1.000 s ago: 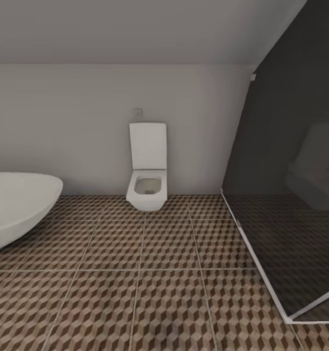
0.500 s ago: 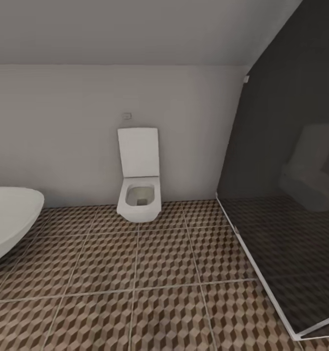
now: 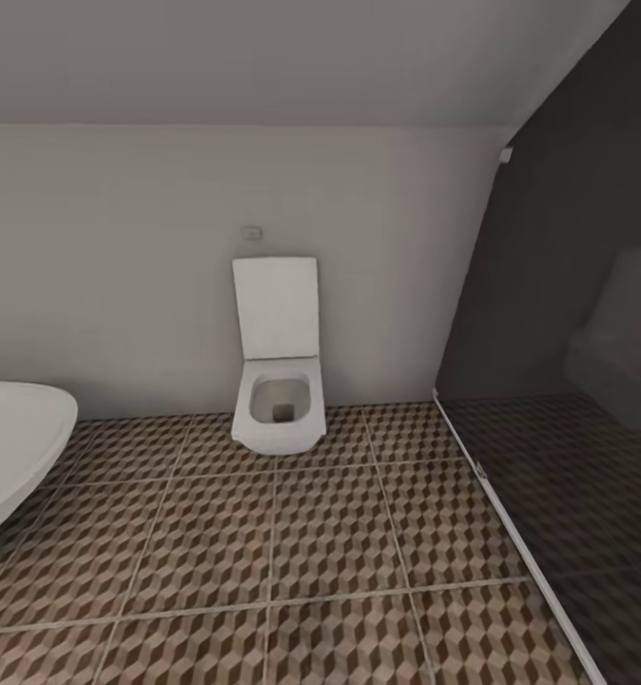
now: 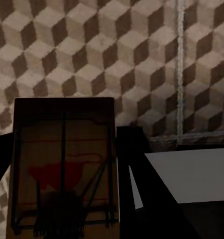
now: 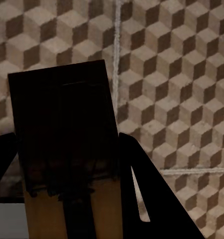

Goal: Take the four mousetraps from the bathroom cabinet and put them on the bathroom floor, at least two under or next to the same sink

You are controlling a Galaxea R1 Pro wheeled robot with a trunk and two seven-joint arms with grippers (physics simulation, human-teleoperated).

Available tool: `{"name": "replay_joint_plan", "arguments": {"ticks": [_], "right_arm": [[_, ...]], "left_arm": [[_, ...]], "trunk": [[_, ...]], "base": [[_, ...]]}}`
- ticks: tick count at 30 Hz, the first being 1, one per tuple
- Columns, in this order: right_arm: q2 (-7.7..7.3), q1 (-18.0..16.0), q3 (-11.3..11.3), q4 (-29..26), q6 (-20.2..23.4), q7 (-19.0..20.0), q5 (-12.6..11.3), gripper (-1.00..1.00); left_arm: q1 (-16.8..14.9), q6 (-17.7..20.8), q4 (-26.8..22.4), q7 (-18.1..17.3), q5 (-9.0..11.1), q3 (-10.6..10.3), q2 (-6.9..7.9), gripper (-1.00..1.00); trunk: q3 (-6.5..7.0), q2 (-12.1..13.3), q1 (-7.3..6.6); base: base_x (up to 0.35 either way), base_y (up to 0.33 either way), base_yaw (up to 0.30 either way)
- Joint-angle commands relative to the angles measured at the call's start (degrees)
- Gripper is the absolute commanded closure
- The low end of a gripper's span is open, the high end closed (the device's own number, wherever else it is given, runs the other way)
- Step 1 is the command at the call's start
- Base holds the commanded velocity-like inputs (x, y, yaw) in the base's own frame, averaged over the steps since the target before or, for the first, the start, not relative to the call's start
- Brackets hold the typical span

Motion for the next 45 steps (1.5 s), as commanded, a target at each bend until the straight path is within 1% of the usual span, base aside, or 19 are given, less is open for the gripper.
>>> {"name": "replay_joint_plan", "arguments": {"ticks": [1, 32, 36, 40, 42, 43, 44, 45], "right_arm": [[-0.02, -0.05, 0.37, 0.06, -0.19, -0.27, -0.13, 1.0], [0.04, -0.09, 0.37, -0.26, -0.35, -0.35, -0.28, 1.0], [0.06, -0.08, 0.26, -0.5, -0.45, -0.5, -0.32, 1.0], [-0.02, -0.07, -0.02, -0.55, -0.33, -1.23, -0.66, 1.0], [-0.26, -0.49, -0.21, -0.75, 0.14, -2.25, -0.88, 1.0], [-0.31, -1.34, -0.27, -1.07, 1.03, -4.15, -0.98, 1.0], [-0.24, -3.34, -0.27, -1.39, 3.73, -7.7, -0.99, 1.0], [-0.2, -5.14, -0.26, -1.52, 6.82, -10.4, -0.92, 1.0]], "left_arm": [[-0.12, -0.48, -0.26, 0.29, 0.26, -0.47, 0.02, 1.0], [-0.1, -0.48, -0.46, 0.29, 0.18, -0.47, -0.02, 1.0], [-0.09, -0.48, -0.75, 0.29, 0.3, -0.47, -0.15, 1.0], [-0.1, -0.44, -0.03, 0.35, 0.42, -0.37, -0.12, 1.0], [-0.11, -0.38, 2.01, 0.37, 0.48, 0.19, -0.15, 1.0], [-0.11, -0.08, 4.8, 0.33, 0.56, 1.5, -0.29, 1.0], [-0.12, 0.29, 7.87, 0.34, 0.78, 3.82, -0.92, 1.0], [-0.12, 0.72, 9.98, 0.36, 0.85, 5.66, -1.71, 1.0]], "trunk": [[-0.05, -0.03, 0.03], [-0.05, -0.03, 0.03], [-0.05, -0.03, 0.03], [-0.05, -0.03, 0.03], [-0.05, -0.03, 0.03], [-0.05, -0.03, 0.03], [-0.05, -0.03, 0.03], [-0.05, -0.03, 0.03]], "base": [[0.293, 0.148, 0.0], [0.291, 0.146, 0.0], [0.013, 0.003, 0.0], [0.001, 0.0, 0.0], [0.0, 0.0, 0.0], [0.0, 0.0, 0.0], [0.0, 0.0, 0.0], [0.0, 0.0, 0.0]]}}
